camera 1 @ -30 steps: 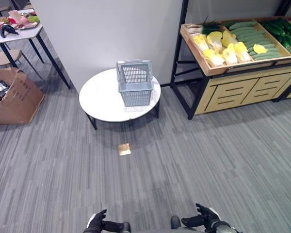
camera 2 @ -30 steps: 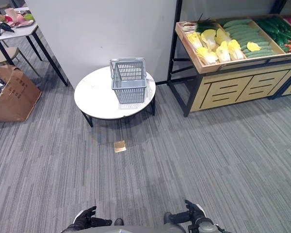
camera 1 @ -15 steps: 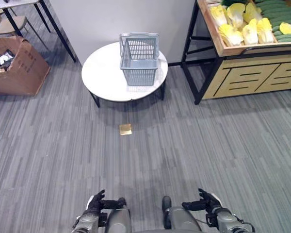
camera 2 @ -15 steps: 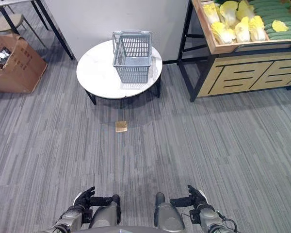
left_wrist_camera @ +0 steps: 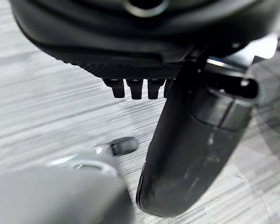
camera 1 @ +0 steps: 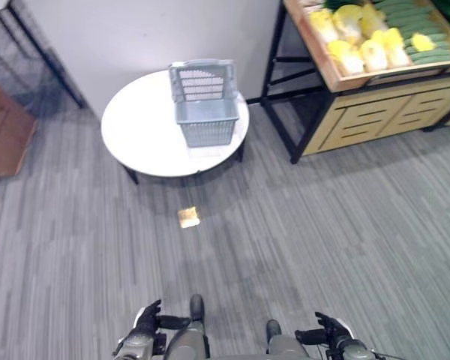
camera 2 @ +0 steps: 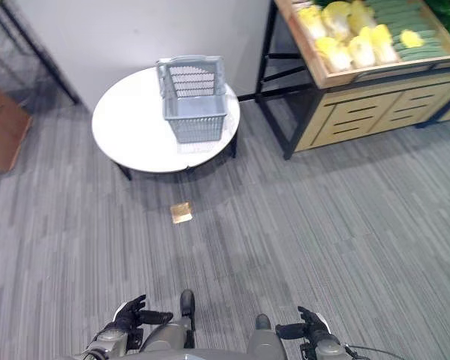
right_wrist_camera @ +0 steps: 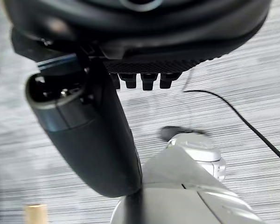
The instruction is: Get the vegetables into the basket
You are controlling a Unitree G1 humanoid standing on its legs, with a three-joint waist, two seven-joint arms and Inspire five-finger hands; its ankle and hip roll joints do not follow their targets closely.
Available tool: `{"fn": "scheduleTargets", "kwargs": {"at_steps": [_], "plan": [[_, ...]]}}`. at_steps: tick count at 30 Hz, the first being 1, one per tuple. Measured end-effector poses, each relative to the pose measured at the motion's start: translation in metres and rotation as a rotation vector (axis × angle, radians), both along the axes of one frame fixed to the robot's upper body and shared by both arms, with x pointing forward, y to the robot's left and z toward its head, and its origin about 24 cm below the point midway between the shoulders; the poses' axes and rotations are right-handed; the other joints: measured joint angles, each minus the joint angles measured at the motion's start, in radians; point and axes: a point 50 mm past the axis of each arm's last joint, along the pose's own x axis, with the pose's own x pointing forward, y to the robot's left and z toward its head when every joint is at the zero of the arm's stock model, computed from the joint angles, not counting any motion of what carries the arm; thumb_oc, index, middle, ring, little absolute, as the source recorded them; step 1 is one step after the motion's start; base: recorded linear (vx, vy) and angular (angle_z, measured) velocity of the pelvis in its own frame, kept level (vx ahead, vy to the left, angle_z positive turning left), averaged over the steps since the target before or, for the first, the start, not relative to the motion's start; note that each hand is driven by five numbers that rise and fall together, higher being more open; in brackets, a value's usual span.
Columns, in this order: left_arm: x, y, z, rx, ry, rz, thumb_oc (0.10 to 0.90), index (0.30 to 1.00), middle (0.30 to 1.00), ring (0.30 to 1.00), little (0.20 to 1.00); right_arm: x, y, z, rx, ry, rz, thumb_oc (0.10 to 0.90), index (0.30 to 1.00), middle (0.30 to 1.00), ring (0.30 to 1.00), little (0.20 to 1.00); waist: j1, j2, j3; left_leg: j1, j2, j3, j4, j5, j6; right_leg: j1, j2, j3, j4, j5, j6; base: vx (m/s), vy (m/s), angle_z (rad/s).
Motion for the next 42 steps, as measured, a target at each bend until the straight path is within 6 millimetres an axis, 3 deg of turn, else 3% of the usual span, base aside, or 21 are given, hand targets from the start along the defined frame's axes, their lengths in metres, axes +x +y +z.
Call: {"fn": "scheduleTargets", "kwargs": {"at_steps": [2,4,5,7,10,13,14,17,18,19,21,23,27,29,30,32,35,37,38,40,42], "plan": [[0.002,0.001,0.001,0.009,-0.004,-0.029,0.9,1.0,1.0,1.0,1.0,0.011,0.0,0.003,-0.008,-0.027,0.025,0.9,1.0,1.0,1.0,1.0,0.014,-0.014,-0.002,0.005,-0.025,0.012,0.011,-0.009,0.012,-0.049,-0.027,-0.042,0.082,0.034,0.015,0.27,0.256,-0.05],[0.001,-0.004,0.0,-0.005,-0.003,-0.03,0.9,1.0,1.0,1.0,1.0,0.017,0.001,0.005,-0.008,-0.038,0.041,0.9,1.0,1.0,1.0,1.0,0.022,0.0,0.007,0.024,-0.027,0.008,0.017,-0.044,0.023,-0.05,-0.024,-0.05,0.111,0.079,0.032,0.23,0.149,-0.07],[-0.006,-0.005,-0.003,-0.012,0.02,-0.018,0.9,1.0,1.0,1.0,1.0,0.024,0.007,0.006,0.004,-0.067,0.062,0.9,1.0,1.0,1.0,1.0,0.011,0.013,0.016,0.074,-0.029,0.012,-0.019,-0.044,0.03,-0.112,-0.033,-0.055,0.234,0.12,0.035,0.31,0.107,-0.09],[-0.007,-0.006,-0.003,-0.012,0.024,-0.018,0.9,1.0,1.0,1.0,1.0,0.033,0.013,0.009,0.021,-0.108,0.075,0.9,1.0,1.0,1.0,1.0,-0.003,0.017,0.028,0.102,-0.032,0.008,-0.035,-0.075,0.052,-0.174,-0.021,-0.088,0.244,0.031,0.028,0.28,0.063,-0.19],[-0.004,-0.003,-0.002,-0.003,0.028,-0.011,0.9,1.0,1.0,1.0,1.0,0.048,0.024,0.014,0.057,-0.17,0.09,0.9,1.0,1.0,1.0,1.0,-0.044,0.012,0.052,0.124,-0.026,-0.009,-0.046,-0.094,0.039,-0.233,0.03,-0.165,-0.005,-0.006,0.011,0.4,-0.046,0.09],[-0.008,0.002,-0.003,-0.003,0.049,0.034,0.9,1.0,1.0,1.0,1.0,0.061,0.033,0.017,0.078,-0.208,0.1,0.9,1.0,1.0,1.0,1.0,-0.083,-0.008,0.084,0.176,-0.043,-0.031,-0.052,-0.123,0.014,-0.238,0.044,-0.198,-0.382,0.092,0.024,0.47,-0.112,0.39],[-0.008,0.001,-0.003,-0.005,0.047,0.037,0.9,1.0,1.0,1.0,1.0,0.059,0.035,0.016,0.083,-0.203,0.095,0.9,1.0,1.0,1.0,1.0,-0.091,-0.025,0.082,0.205,-0.047,-0.043,-0.058,-0.137,0.004,-0.24,0.043,-0.192,-0.429,0.12,0.01,0.66,-0.191,0.38],[-0.023,0.004,-0.007,-0.004,0.082,0.072,0.9,1.0,1.0,1.0,1.0,0.057,0.038,0.015,0.102,-0.2,0.075,0.9,1.0,1.0,1.0,1.0,-0.11,-0.016,0.077,0.281,-0.014,-0.113,-0.054,-0.208,-0.06,-0.205,0.052,-0.157,-0.432,0.179,0.005,0.45,-0.171,0.68],[-0.031,-0.004,-0.011,-0.024,0.104,0.075,0.9,1.0,1.0,1.0,1.0,0.052,0.031,0.014,0.086,-0.188,0.061,0.9,1.0,1.0,1.0,1.0,-0.114,0.039,0.061,0.317,0.048,-0.148,-0.052,-0.22,-0.081,-0.19,0.102,-0.195,-0.376,0.214,-0.013,0.47,-0.241,0.75],[-0.035,-0.009,-0.013,-0.037,0.117,0.076,0.9,1.0,1.0,1.0,1.0,0.054,0.026,0.015,0.072,-0.185,0.067,0.9,1.0,1.0,1.0,1.0,-0.111,0.06,0.05,0.323,0.084,-0.154,-0.031,-0.217,-0.095,-0.18,0.132,-0.207,-0.355,0.211,-0.024,0.33,-0.222,0.5],[-0.035,-0.008,-0.012,-0.041,0.114,0.069,0.9,1.0,1.0,1.0,1.0,0.056,0.018,0.017,0.045,-0.176,0.08,0.9,1.0,1.0,1.0,1.0,-0.086,0.061,0.041,0.32,0.111,-0.155,0.044,-0.156,-0.128,-0.139,0.167,-0.212,-0.353,0.209,-0.114,0.23,-0.183,0.04],[-0.035,-0.009,-0.012,-0.043,0.109,0.069,0.9,1.0,1.0,1.0,1.0,0.057,0.012,0.019,0.03,-0.18,0.082,0.9,1.0,1.0,1.0,1.0,-0.086,0.063,0.036,0.306,0.121,-0.166,0.098,-0.131,-0.152,-0.115,0.176,-0.218,-0.362,0.197,-0.125,0.22,-0.179,-0.09],[-0.019,-0.017,-0.009,-0.062,0.048,0.067,0.9,1.0,1.0,1.0,1.0,0.044,-0.006,0.019,-0.025,-0.137,0.104,0.9,1.0,1.0,1.0,1.0,-0.099,0.068,0.019,0.143,0.126,-0.282,0.422,0.022,-0.303,-0.064,0.203,-0.241,-0.365,0.135,-0.174,0.3,-0.26,0.01],[-0.015,-0.019,-0.009,-0.071,0.037,0.074,0.9,1.0,1.0,1.0,1.0,0.038,-0.008,0.017,-0.029,-0.115,0.101,0.9,1.0,1.0,1.0,1.0,-0.095,0.063,0.022,0.112,0.115,-0.3,0.506,0.086,-0.302,-0.038,0.203,-0.235,-0.365,0.119,-0.199,0.22,-0.137,-0.05],[-0.007,-0.023,-0.007,-0.082,0.01,0.07,0.9,1.0,1.0,1.0,1.0,0.028,-0.011,0.013,-0.043,-0.079,0.087,0.9,1.0,1.0,1.0,1.0,-0.093,0.049,0.032,0.071,0.098,-0.287,0.578,0.035,-0.305,0.004,0.192,-0.238,-0.375,0.103,-0.22,0.24,-0.071,0.19],[0.005,-0.025,-0.004,-0.088,-0.029,0.065,0.9,1.0,1.0,1.0,1.0,0.02,-0.013,0.011,-0.05,-0.069,0.068,0.9,1.0,1.0,1.0,1.0,-0.098,0.024,0.048,-0.003,0.083,-0.232,0.542,-0.036,-0.271,0.052,0.177,-0.246,-0.419,0.077,-0.234,0.3,-0.022,0.43],[0.013,-0.026,-0.001,-0.095,-0.055,0.061,0.9,1.0,1.0,1.0,1.0,0.012,-0.016,0.008,-0.059,-0.027,0.047,0.9,1.0,1.0,1.0,1.0,-0.081,0.019,0.061,-0.091,0.052,-0.162,0.286,-0.068,-0.224,0.098,0.178,-0.247,-0.495,0.085,-0.204,0.26,0.112,0.13],[0.017,-0.024,0.001,-0.091,-0.074,0.068,0.9,1.0,1.0,1.0,1.0,0.014,-0.016,0.009,-0.066,-0.032,0.047,0.9,1.0,1.0,1.0,1.0,-0.069,0.037,0.076,-0.115,0.075,-0.14,0.05,-0.004,-0.21,0.122,0.201,-0.235,-0.53,0.099,-0.184,0.2,0.113,-0.46],[0.02,-0.023,0.003,-0.089,-0.088,0.069,0.9,1.0,1.0,1.0,1.0,0.016,-0.016,0.01,-0.068,-0.04,0.052,0.9,1.0,1.0,1.0,1.0,-0.063,0.045,0.088,-0.125,0.093,-0.137,0.016,0.026,-0.212,0.133,0.21,-0.222,-0.53,0.109,-0.198,0.44,0.261,-0.78],[0.019,-0.022,0.003,-0.079,-0.082,0.064,0.9,1.0,1.0,1.0,1.0,0.015,-0.016,0.009,-0.079,-0.043,0.051,0.9,1.0,1.0,1.0,1.0,-0.067,0.062,0.088,-0.14,0.128,-0.15,-0.047,0.096,-0.24,0.168,0.223,-0.18,-0.553,0.084,-0.156,0.42,0.268,-0.65],[0.015,-0.025,0.001,-0.083,-0.078,0.084,0.9,1.0,1.0,1.0,1.0,0.006,-0.021,0.008,-0.089,-0.007,0.034,0.9,1.0,1.0,1.0,1.0,-0.06,0.084,0.093,-0.103,0.145,-0.155,-0.065,0.138,-0.211,0.203,0.227,-0.13,-0.548,0.077,-0.146,0.22,0.238,-0.75]]}}
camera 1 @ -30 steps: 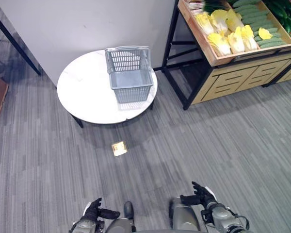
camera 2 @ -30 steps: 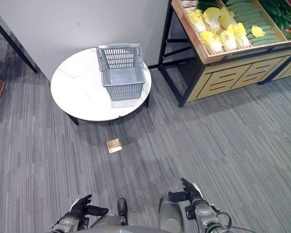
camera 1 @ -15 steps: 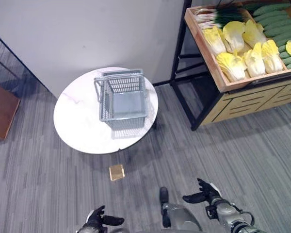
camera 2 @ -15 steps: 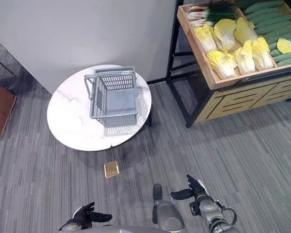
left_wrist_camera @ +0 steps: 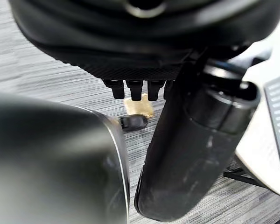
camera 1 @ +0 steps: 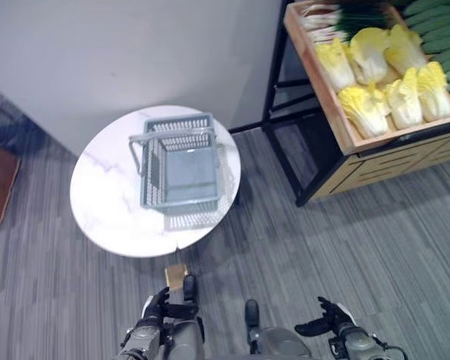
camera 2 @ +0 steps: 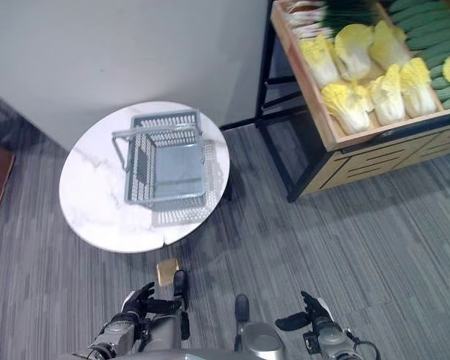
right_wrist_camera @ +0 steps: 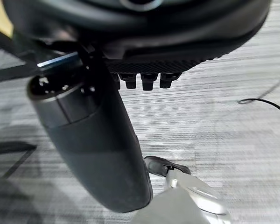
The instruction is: Get the vegetables into the basket
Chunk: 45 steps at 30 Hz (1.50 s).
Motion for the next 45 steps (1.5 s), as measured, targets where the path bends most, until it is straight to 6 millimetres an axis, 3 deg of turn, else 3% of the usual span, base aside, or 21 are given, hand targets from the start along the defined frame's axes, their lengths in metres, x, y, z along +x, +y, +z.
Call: {"fn": "scheduleTargets", "kwargs": {"at_steps": [1,2,5,7,12,13,14,15,16,17,19,22,24,25,28,30,34,35,39,42,45], "plan": [[-0.004,-0.001,-0.002,0.0,0.012,-0.006,0.9,1.0,1.0,1.0,1.0,-0.002,-0.005,0.001,-0.013,0.005,0.005,0.9,1.0,1.0,1.0,1.0,-0.002,0.022,-0.007,0.01,0.0,0.0,0.025,0.069,0.024,0.012,0.001,0.019,0.0,-0.012,0.018,0.26,0.35,-0.57],[-0.006,-0.003,-0.003,-0.001,0.023,-0.01,0.9,1.0,1.0,1.0,1.0,-0.006,-0.007,0.001,-0.02,0.009,-0.003,0.9,1.0,1.0,1.0,1.0,-0.018,0.031,-0.007,0.038,-0.01,0.025,0.018,0.018,0.088,0.035,-0.012,0.024,-0.002,-0.027,0.039,0.21,0.319,-0.29],[-0.003,0.0,-0.002,0.018,0.025,-0.035,0.9,1.0,1.0,1.0,1.0,-0.006,-0.002,-0.001,-0.006,0.014,-0.003,0.9,1.0,1.0,1.0,1.0,-0.021,0.001,-0.004,0.095,-0.073,0.075,-0.003,-0.032,0.134,0.002,-0.079,0.041,0.114,-0.049,0.072,0.14,0.218,-0.23],[-0.007,0.007,-0.002,0.041,0.04,-0.047,0.9,1.0,1.0,1.0,1.0,-0.006,0.009,-0.004,0.023,0.014,0.001,0.9,1.0,1.0,1.0,1.0,-0.02,-0.022,-0.02,0.12,-0.113,0.089,-0.003,-0.078,0.137,-0.031,-0.121,0.056,0.209,-0.074,0.107,0.1,0.209,-0.2],[-0.007,0.022,0.001,0.093,0.046,-0.077,0.9,1.0,1.0,1.0,1.0,0.004,0.015,-0.003,0.035,-0.01,0.013,0.9,1.0,1.0,1.0,1.0,0.003,-0.058,-0.043,0.132,-0.174,0.107,-0.003,-0.113,0.194,-0.168,-0.171,0.082,0.483,-0.091,0.131,0.07,0.154,-0.03],[-0.011,0.024,0.0,0.099,0.062,-0.073,0.9,1.0,1.0,1.0,1.0,0.007,0.016,-0.002,0.037,-0.023,0.021,0.9,1.0,1.0,1.0,1.0,0.004,-0.068,-0.048,0.146,-0.19,0.106,-0.003,-0.117,0.211,-0.213,-0.188,0.087,0.588,-0.103,0.155,0.07,0.078,0.13],[-0.014,0.026,0.0,0.103,0.07,-0.071,0.9,1.0,1.0,1.0,1.0,0.009,0.017,-0.002,0.039,-0.03,0.03,0.9,1.0,1.0,1.0,1.0,0.005,-0.076,-0.054,0.151,-0.199,0.105,-0.002,-0.121,0.218,-0.229,-0.199,0.088,0.617,-0.107,0.16,0.15,0.126,0.23],[-0.017,0.03,0.0,0.112,0.081,-0.069,0.9,1.0,1.0,1.0,1.0,0.011,0.021,-0.002,0.044,-0.033,0.046,0.9,1.0,1.0,1.0,1.0,0.007,-0.084,-0.058,0.157,-0.214,0.078,0.002,-0.138,0.258,-0.241,-0.203,0.108,0.615,-0.104,0.163,0.16,0.082,0.33],[-0.018,0.031,-0.001,0.112,0.087,-0.069,0.9,1.0,1.0,1.0,1.0,0.012,0.022,-0.002,0.047,-0.034,0.046,0.9,1.0,1.0,1.0,1.0,0.004,-0.083,-0.058,0.162,-0.217,0.066,0.0,-0.139,0.271,-0.243,-0.2,0.113,0.615,-0.105,0.162,0.21,-0.027,0.32],[-0.027,0.032,-0.003,0.112,0.115,-0.059,0.9,1.0,1.0,1.0,1.0,0.015,0.021,-0.001,0.042,-0.041,0.05,0.9,1.0,1.0,1.0,1.0,0.008,-0.078,-0.055,0.181,-0.215,0.065,0.0,-0.14,0.289,-0.251,-0.207,0.095,0.508,-0.104,0.162,0.14,-0.077,0.29],[-0.031,0.031,-0.005,0.108,0.126,-0.055,0.9,1.0,1.0,1.0,1.0,0.015,0.022,-0.001,0.046,-0.049,0.048,0.9,1.0,1.0,1.0,1.0,0.006,-0.077,-0.056,0.189,-0.215,0.057,-0.001,-0.149,0.284,-0.267,-0.22,0.076,0.375,-0.087,0.168,0.15,-0.162,0.2],[-0.028,0.03,-0.004,0.107,0.124,-0.052,0.9,1.0,1.0,1.0,1.0,0.014,0.024,-0.001,0.048,-0.046,0.047,0.9,1.0,1.0,1.0,1.0,-0.004,-0.082,-0.06,0.189,-0.193,0.008,-0.001,-0.161,0.229,-0.251,-0.217,0.064,0.072,0.04,0.167,0.1,-0.156,0.4],[-0.031,0.032,-0.005,0.11,0.13,-0.049,0.9,1.0,1.0,1.0,1.0,0.009,0.028,-0.004,0.061,-0.032,0.043,0.9,1.0,1.0,1.0,1.0,-0.001,-0.104,-0.067,0.207,-0.193,-0.015,-0.001,-0.158,0.207,-0.243,-0.226,0.061,0.062,0.12,0.162,0.11,-0.241,0.57],[-0.036,0.029,-0.007,0.096,0.138,-0.031,0.9,1.0,1.0,1.0,1.0,0.002,0.031,-0.007,0.068,-0.011,0.033,0.9,1.0,1.0,1.0,1.0,0.006,-0.093,-0.071,0.234,-0.155,-0.031,-0.001,-0.175,0.162,-0.206,-0.197,0.024,0.056,0.145,0.166,0.11,-0.245,0.39],[-0.045,0.023,-0.01,0.068,0.149,-0.002,0.9,1.0,1.0,1.0,1.0,0.013,0.031,-0.004,0.073,-0.042,0.048,0.9,1.0,1.0,1.0,1.0,0.019,-0.05,-0.084,0.236,-0.073,-0.025,0.016,-0.165,0.121,-0.156,-0.119,-0.016,-0.008,0.157,0.115,0.12,-0.28,0.07],[-0.043,0.022,-0.009,0.066,0.14,-0.004,0.9,1.0,1.0,1.0,1.0,0.019,0.032,-0.001,0.08,-0.062,0.06,0.9,1.0,1.0,1.0,1.0,0.029,-0.044,-0.082,0.231,-0.036,-0.027,0.055,-0.145,0.092,-0.14,-0.08,-0.027,-0.012,0.145,0.077,0.05,-0.218,0.01],[-0.04,0.02,-0.009,0.058,0.129,-0.01,0.9,1.0,1.0,1.0,1.0,0.022,0.026,0.002,0.063,-0.082,0.065,0.9,1.0,1.0,1.0,1.0,0.024,-0.042,-0.083,0.208,-0.021,-0.025,0.086,-0.119,0.032,-0.129,-0.068,-0.039,-0.007,0.125,0.049,0.01,-0.075,0.09],[-0.04,0.015,-0.01,0.046,0.131,-0.012,0.9,1.0,1.0,1.0,1.0,0.018,0.016,0.003,0.04,-0.073,0.061,0.9,1.0,1.0,1.0,1.0,0.018,-0.025,-0.087,0.204,-0.014,-0.021,0.075,-0.092,0.011,-0.131,-0.06,-0.051,-0.007,0.122,0.044,0.02,-0.061,0.22],[-0.042,0.01,-0.012,0.035,0.14,-0.015,0.9,1.0,1.0,1.0,1.0,-0.001,-0.007,0.003,-0.016,-0.004,-0.003,0.9,1.0,1.0,1.0,1.0,0.003,0.006,-0.091,0.22,-0.01,0.02,0.026,-0.087,0.016,-0.13,-0.055,-0.064,-0.008,0.117,0.046,0.04,-0.043,0.14],[-0.043,0.011,-0.012,0.038,0.149,-0.015,0.9,1.0,1.0,1.0,1.0,-0.012,-0.019,0.003,-0.04,0.022,-0.073,0.9,1.0,1.0,1.0,1.0,0.002,0.008,-0.092,0.238,-0.008,0.028,-0.001,-0.111,0.046,-0.13,-0.052,-0.062,-0.012,0.118,0.052,0.01,0.011,-0.02],[-0.042,0.008,-0.012,0.032,0.144,-0.033,0.9,1.0,1.0,1.0,1.0,-0.019,-0.054,0.015,-0.13,0.035,-0.125,0.9,1.0,1.0,1.0,1.0,0.002,0.015,-0.089,0.241,-0.019,0.037,-0.001,-0.164,0.061,-0.133,-0.064,-0.055,-0.007,0.129,0.07,-0.02,0.076,-0.05]]}}
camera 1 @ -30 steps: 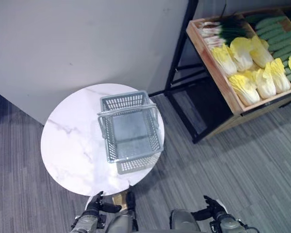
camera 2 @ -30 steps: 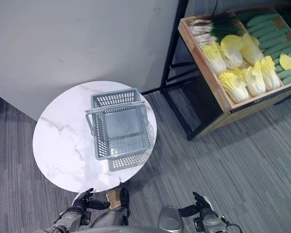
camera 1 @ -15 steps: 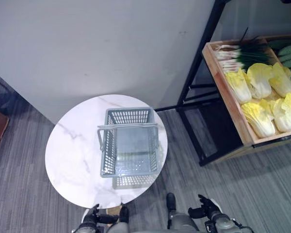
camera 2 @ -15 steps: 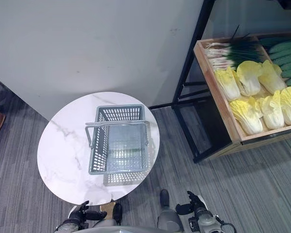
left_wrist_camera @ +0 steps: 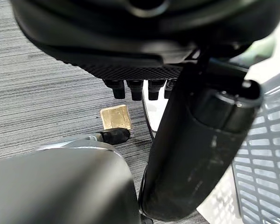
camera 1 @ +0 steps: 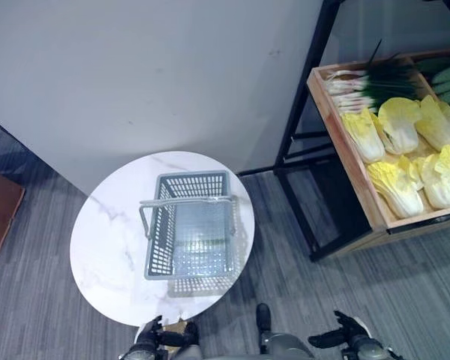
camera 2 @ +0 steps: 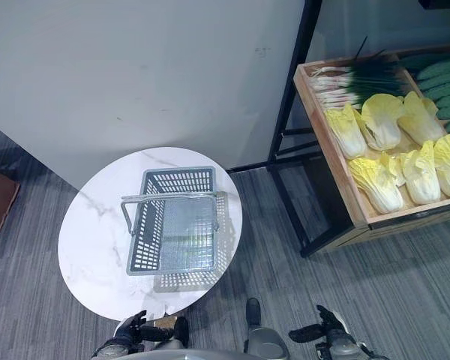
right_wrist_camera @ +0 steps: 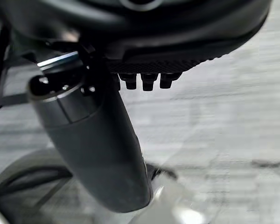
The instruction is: Get the vegetables into the basket
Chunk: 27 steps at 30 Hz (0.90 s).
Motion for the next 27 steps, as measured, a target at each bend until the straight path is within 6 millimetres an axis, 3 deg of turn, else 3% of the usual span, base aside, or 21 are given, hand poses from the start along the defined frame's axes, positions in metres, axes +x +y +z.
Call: {"fn": "scheduleTargets", "kwargs": {"at_steps": [1,3,5,8,10,12,16,19,20,27], "plan": [[-0.002,0.001,0.0,0.007,0.002,-0.012,0.9,1.0,1.0,1.0,1.0,0.001,-0.032,0.018,-0.124,-0.014,-0.018,0.9,1.0,1.0,1.0,1.0,-0.003,-0.003,-0.001,0.003,-0.024,0.007,0.0,-0.011,0.012,0.0,-0.025,0.006,0.0,0.006,0.012,-0.06,0.102,-0.07],[-0.007,0.003,0.0,-0.004,0.003,-0.011,0.9,1.0,1.0,1.0,1.0,0.012,-0.057,0.037,-0.215,-0.032,0.017,0.9,1.0,1.0,1.0,1.0,-0.004,-0.005,-0.003,0.004,-0.039,0.017,-0.001,-0.018,0.018,-0.004,-0.04,0.017,0.0,0.012,0.021,-0.05,0.077,-0.1],[-0.008,0.004,0.0,-0.005,0.002,-0.01,0.9,1.0,1.0,1.0,1.0,0.022,-0.073,0.054,-0.297,-0.06,0.065,0.9,1.0,1.0,1.0,1.0,-0.006,-0.006,-0.003,0.005,-0.046,0.019,-0.002,-0.019,0.018,-0.005,-0.046,0.022,0.0,0.015,0.026,-0.04,0.05,-0.07],[-0.014,0.005,-0.001,-0.025,0.005,0.014,0.9,1.0,1.0,1.0,1.0,0.078,-0.078,0.112,-0.469,-0.266,0.373,0.9,1.0,1.0,1.0,1.0,-0.037,-0.013,-0.003,0.002,-0.052,0.029,-0.003,-0.016,0.019,-0.016,-0.05,0.034,0.0,0.021,0.033,-0.04,0.059,-0.11],[-0.017,0.005,-0.001,-0.032,0.006,0.021,0.9,1.0,1.0,1.0,1.0,0.112,-0.066,0.165,-0.626,-0.414,0.629,0.9,1.0,1.0,1.0,1.0,-0.048,-0.009,-0.008,0.009,-0.051,0.034,-0.001,-0.013,0.015,-0.011,-0.049,0.037,0.0,0.023,0.035,-0.01,0.011,-0.04],[-0.018,0.004,-0.002,-0.036,0.008,0.019,0.9,1.0,1.0,1.0,1.0,0.128,-0.054,0.202,-0.746,-0.505,0.794,0.9,1.0,1.0,1.0,1.0,-0.049,-0.013,-0.01,0.016,-0.05,0.035,-0.001,-0.009,0.01,-0.001,-0.047,0.036,0.0,0.026,0.039,0.0,0.004,0.03],[-0.023,0.009,-0.002,-0.04,0.025,0.051,0.9,1.0,1.0,1.0,1.0,0.154,-0.018,0.263,-0.939,-0.669,1.072,0.9,1.0,1.0,1.0,1.0,-0.039,-0.033,-0.021,0.013,-0.048,0.031,-0.001,-0.012,0.006,0.0,-0.047,0.031,0.0,0.025,0.039,0.0,0.001,0.01],[-0.023,0.013,-0.001,-0.031,0.024,0.051,0.9,1.0,1.0,1.0,1.0,0.159,0.007,0.274,-0.925,-0.779,1.16,0.9,1.0,1.0,1.0,1.0,-0.023,-0.054,-0.037,0.012,-0.047,0.029,0.0,-0.008,0.01,0.0,-0.046,0.028,0.0,0.026,0.039,0.0,0.002,0.06],[-0.023,0.015,-0.001,-0.024,0.026,0.037,0.9,1.0,1.0,1.0,1.0,0.163,0.024,0.276,-0.894,-0.815,1.229,0.9,1.0,1.0,1.0,1.0,-0.009,-0.06,-0.042,0.011,-0.05,0.024,0.0,-0.009,0.012,0.0,-0.049,0.025,0.0,0.026,0.042,0.0,0.006,0.03],[-0.019,0.014,-0.001,-0.021,0.021,0.014,0.9,1.0,1.0,1.0,1.0,0.189,0.099,0.271,-0.63,-1.008,1.377,0.9,1.0,1.0,1.0,1.0,0.009,-0.06,-0.043,0.01,-0.051,0.017,0.0,-0.001,0.024,0.003,-0.051,0.015,0.0,0.032,0.035,0.0,0.003,0.01]]}}
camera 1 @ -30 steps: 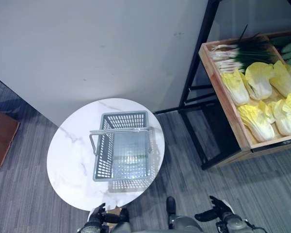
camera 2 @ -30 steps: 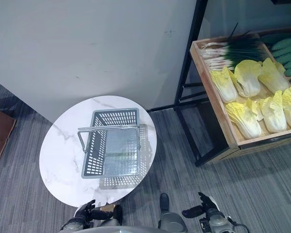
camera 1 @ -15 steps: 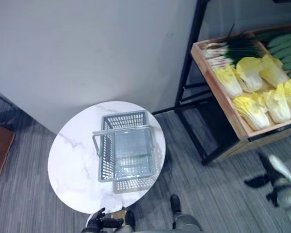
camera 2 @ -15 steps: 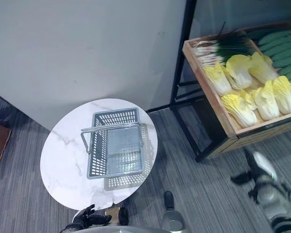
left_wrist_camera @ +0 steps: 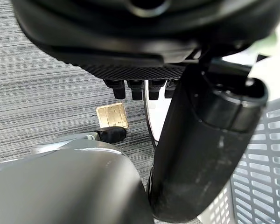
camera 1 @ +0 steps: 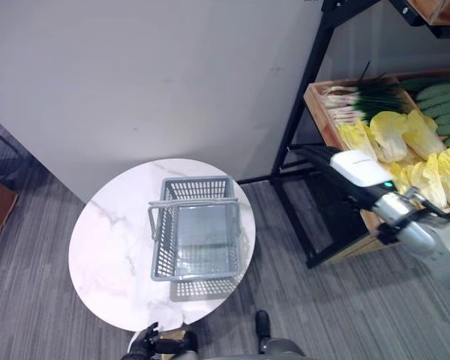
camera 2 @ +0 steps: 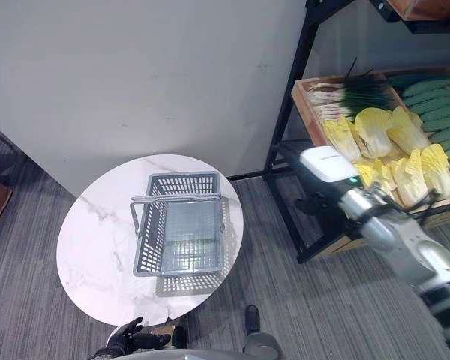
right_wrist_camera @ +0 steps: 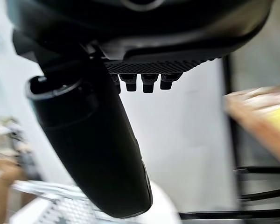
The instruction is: Get the vegetables into the basket
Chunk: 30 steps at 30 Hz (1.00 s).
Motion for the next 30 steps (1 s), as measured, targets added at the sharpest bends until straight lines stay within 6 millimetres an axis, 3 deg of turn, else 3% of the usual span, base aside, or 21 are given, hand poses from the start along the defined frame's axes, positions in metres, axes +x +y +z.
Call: {"fn": "scheduleTargets", "kwargs": {"at_steps": [2,4,7,14,15,21,24,30], "plan": [[0.002,-0.001,0.0,0.0,-0.004,-0.002,0.9,1.0,1.0,1.0,1.0,0.005,0.018,-0.002,0.06,0.028,0.055,0.9,1.0,1.0,1.0,1.0,0.007,0.0,0.0,0.0,0.001,0.0,0.0,0.001,0.0,0.0,0.001,0.0,0.0,0.0,0.0,0.0,0.003,0.04],[0.005,-0.002,0.0,-0.001,-0.009,-0.006,0.9,1.0,1.0,1.0,1.0,0.01,0.032,-0.007,0.144,0.078,0.093,0.9,1.0,1.0,1.0,1.0,0.041,0.0,0.0,-0.004,0.001,-0.006,0.0,0.001,-0.001,0.001,0.0,-0.009,0.0,0.0,0.0,-0.02,0.01,0.09],[0.006,-0.002,0.001,-0.001,-0.013,-0.006,0.9,1.0,1.0,1.0,1.0,0.026,0.057,-0.016,0.281,0.146,0.102,0.9,1.0,1.0,1.0,1.0,0.046,0.0,0.001,-0.009,0.001,-0.013,0.0,0.003,-0.004,-0.001,0.0,-0.012,0.0,0.0,0.0,-0.04,0.006,0.05],[0.019,-0.004,0.004,-0.002,-0.056,-0.008,0.9,1.0,1.0,1.0,1.0,0.04,0.103,-0.04,0.43,0.31,0.135,0.9,1.0,1.0,1.0,1.0,0.077,-0.002,0.03,-0.037,0.003,-0.03,0.0,0.01,-0.011,-0.019,0.001,-0.028,0.0,0.001,0.0,-0.04,0.002,0.08],[0.023,-0.004,0.005,-0.003,-0.066,-0.007,0.9,1.0,1.0,1.0,1.0,0.04,0.105,-0.041,0.438,0.326,0.136,0.9,1.0,1.0,1.0,1.0,0.096,-0.001,0.042,-0.042,0.003,-0.037,0.0,0.013,-0.014,-0.02,0.0,-0.036,0.0,0.002,-0.001,-0.02,0.006,0.14],[0.033,-0.004,0.008,0.001,-0.1,0.008,0.9,1.0,1.0,1.0,1.0,0.053,0.107,-0.057,0.488,0.405,0.038,0.9,1.0,1.0,1.0,1.0,0.118,-0.008,0.082,-0.055,0.007,-0.054,0.0,0.015,-0.016,-0.024,0.001,-0.052,0.0,0.002,-0.002,-0.02,0.01,0.09],[0.041,-0.004,0.01,0.02,-0.112,-0.027,0.9,1.0,1.0,1.0,1.0,0.069,0.096,-0.055,0.462,0.383,-0.056,0.9,1.0,1.0,1.0,1.0,0.126,-0.009,0.091,-0.072,0.009,-0.056,0.0,0.019,-0.016,-0.039,0.003,-0.056,0.0,0.005,-0.005,0.0,0.0,0.0],[0.045,-0.005,0.011,0.027,-0.121,-0.03,0.9,1.0,1.0,1.0,1.0,0.084,0.084,-0.06,0.446,0.363,-0.185,0.9,1.0,1.0,1.0,1.0,0.135,-0.005,0.096,-0.081,0.009,-0.068,0.001,0.02,-0.015,-0.043,0.002,-0.068,0.0,0.002,-0.006,-0.01,0.013,0.06]]}}
